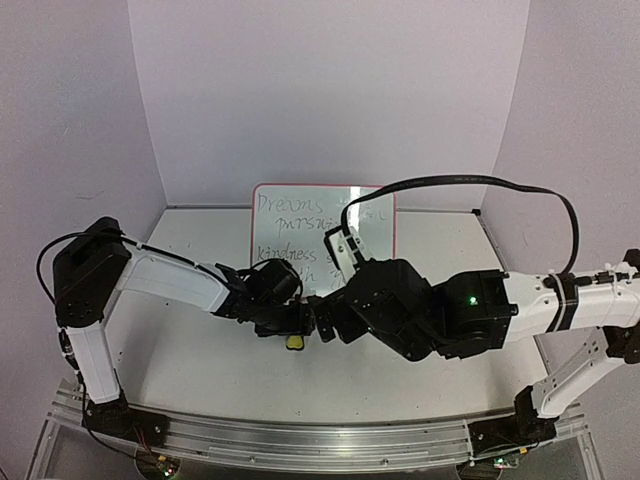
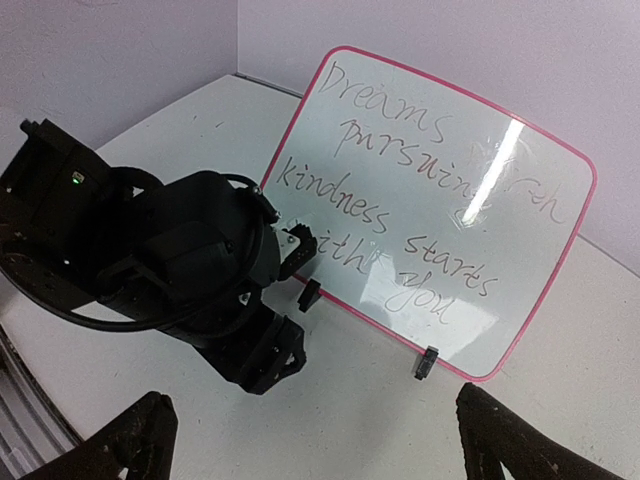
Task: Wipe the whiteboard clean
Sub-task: Place the whiteboard eraser at the center of the board, then pick up the whiteboard eraser from the center of the board.
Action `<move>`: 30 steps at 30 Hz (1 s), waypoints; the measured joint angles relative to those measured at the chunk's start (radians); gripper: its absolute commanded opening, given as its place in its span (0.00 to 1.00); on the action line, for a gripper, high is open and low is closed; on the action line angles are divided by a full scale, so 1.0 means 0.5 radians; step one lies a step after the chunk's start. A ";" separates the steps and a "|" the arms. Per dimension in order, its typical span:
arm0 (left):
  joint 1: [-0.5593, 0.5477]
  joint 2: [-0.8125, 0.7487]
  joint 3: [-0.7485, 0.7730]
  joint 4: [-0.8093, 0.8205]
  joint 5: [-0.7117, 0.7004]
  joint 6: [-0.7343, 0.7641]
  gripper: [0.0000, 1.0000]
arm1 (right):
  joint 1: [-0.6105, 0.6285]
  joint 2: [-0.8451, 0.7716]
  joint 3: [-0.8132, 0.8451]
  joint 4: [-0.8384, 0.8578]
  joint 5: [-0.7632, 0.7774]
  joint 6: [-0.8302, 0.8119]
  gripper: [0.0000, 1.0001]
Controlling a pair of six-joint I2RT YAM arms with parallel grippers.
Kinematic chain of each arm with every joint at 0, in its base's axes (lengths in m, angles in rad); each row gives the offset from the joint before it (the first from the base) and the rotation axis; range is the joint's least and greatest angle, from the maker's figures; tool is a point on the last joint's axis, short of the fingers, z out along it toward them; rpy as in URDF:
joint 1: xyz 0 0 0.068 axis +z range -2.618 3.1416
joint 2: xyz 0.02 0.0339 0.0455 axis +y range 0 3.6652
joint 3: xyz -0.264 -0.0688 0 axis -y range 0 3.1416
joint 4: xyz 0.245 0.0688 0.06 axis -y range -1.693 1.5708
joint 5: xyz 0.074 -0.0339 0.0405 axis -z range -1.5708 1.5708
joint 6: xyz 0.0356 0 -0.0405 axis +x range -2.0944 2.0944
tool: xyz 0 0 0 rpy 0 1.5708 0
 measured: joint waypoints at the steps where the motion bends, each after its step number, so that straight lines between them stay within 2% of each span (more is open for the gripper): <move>1: 0.000 -0.010 -0.001 -0.003 -0.001 -0.010 0.85 | 0.000 0.020 0.038 -0.043 0.001 0.028 0.98; 3: 0.000 -0.060 -0.012 -0.013 -0.007 -0.022 0.83 | 0.000 0.035 0.082 -0.132 0.002 0.091 0.98; 6: -0.002 -0.235 -0.081 -0.014 -0.025 -0.048 0.68 | -0.008 0.026 0.109 -0.238 -0.001 0.167 0.98; 7: -0.002 -0.308 -0.111 -0.011 -0.031 -0.056 0.58 | -0.012 0.020 0.116 -0.272 -0.002 0.192 0.98; 9: -0.002 -0.465 -0.183 -0.011 -0.050 -0.064 0.47 | -0.025 -0.013 0.129 -0.345 0.000 0.234 0.98; 12: -0.005 -0.559 -0.248 -0.003 -0.067 -0.068 0.33 | -0.040 -0.081 0.169 -0.436 0.011 0.285 0.98; 14: -0.013 -0.521 -0.266 0.003 -0.073 -0.070 0.28 | -0.045 -0.120 0.201 -0.471 0.024 0.308 0.98; 21: -0.073 -0.187 -0.266 -0.011 -0.116 -0.037 0.17 | -0.047 -0.089 0.327 -0.601 0.051 0.339 0.98; 26: -0.109 -0.077 -0.120 -0.003 -0.127 -0.004 0.17 | -0.073 0.009 0.380 -0.665 -0.001 0.339 0.98; 30: -0.224 0.058 0.070 -0.012 -0.111 0.046 0.18 | -0.179 0.077 0.390 -0.697 -0.133 0.336 0.98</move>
